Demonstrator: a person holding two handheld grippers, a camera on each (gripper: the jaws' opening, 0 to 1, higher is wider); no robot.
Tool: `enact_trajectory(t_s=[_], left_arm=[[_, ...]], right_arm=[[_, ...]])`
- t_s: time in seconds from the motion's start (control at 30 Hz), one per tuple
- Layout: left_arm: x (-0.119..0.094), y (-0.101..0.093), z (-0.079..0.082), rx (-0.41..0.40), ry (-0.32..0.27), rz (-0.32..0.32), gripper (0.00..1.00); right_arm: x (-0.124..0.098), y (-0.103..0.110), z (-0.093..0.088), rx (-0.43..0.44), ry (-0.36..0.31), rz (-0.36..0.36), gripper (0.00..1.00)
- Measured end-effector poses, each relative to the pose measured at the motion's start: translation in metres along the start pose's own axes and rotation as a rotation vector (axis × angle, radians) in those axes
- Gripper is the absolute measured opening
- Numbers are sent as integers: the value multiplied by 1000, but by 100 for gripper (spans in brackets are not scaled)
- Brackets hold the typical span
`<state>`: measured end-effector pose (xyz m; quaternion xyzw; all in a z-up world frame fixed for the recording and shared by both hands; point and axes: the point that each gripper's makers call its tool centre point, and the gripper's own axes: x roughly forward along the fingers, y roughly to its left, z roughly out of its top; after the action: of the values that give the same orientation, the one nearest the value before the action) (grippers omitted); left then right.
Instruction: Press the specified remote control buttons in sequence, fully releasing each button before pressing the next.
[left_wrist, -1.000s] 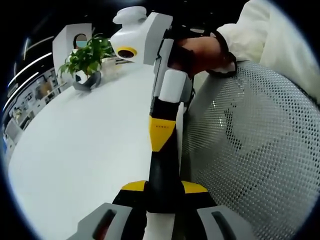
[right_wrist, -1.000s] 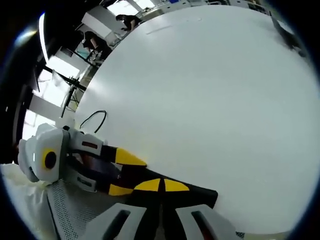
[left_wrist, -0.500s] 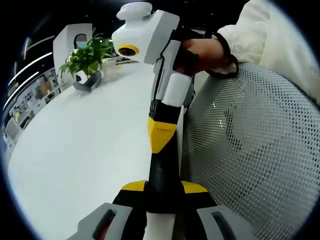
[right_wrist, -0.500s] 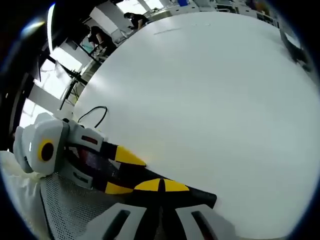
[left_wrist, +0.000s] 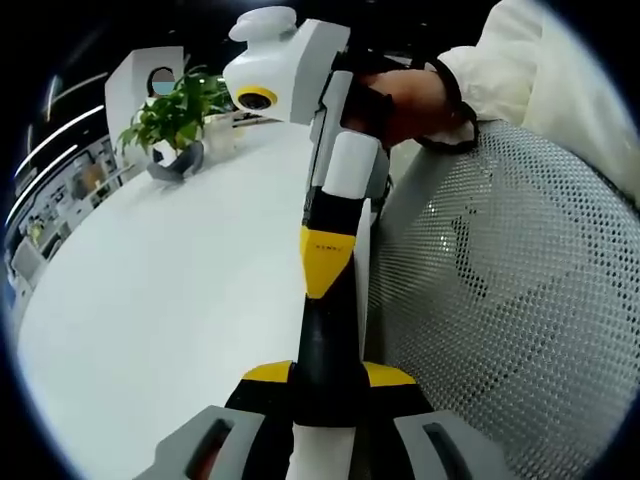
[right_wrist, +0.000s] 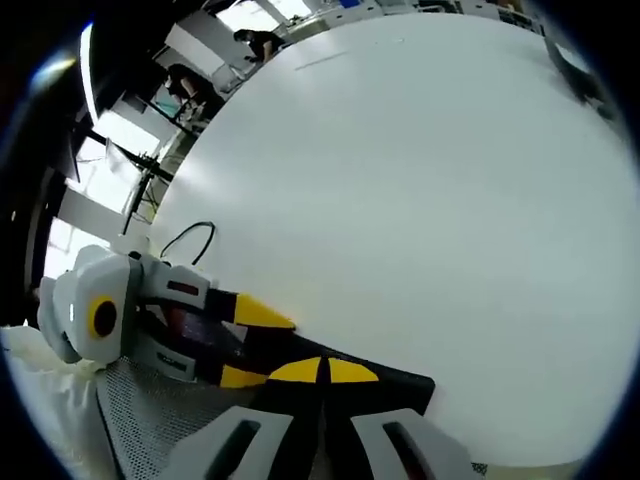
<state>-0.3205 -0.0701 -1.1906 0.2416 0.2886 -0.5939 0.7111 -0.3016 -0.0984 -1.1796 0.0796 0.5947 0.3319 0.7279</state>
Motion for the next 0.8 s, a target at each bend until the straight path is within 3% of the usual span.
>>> enact_trajectory(t_s=[0.27,0.4,0.8], left_arm=[[0,1,0,-12,-3,1,24],[0,1,0,-14,-8,1,24],[0,0,1,-20,-19,2,25]], right_arm=[[1,7,-7,30,43,34,0],[3,5,-11,8,64,10,0],[2,4,-11,17,59,13,0]])
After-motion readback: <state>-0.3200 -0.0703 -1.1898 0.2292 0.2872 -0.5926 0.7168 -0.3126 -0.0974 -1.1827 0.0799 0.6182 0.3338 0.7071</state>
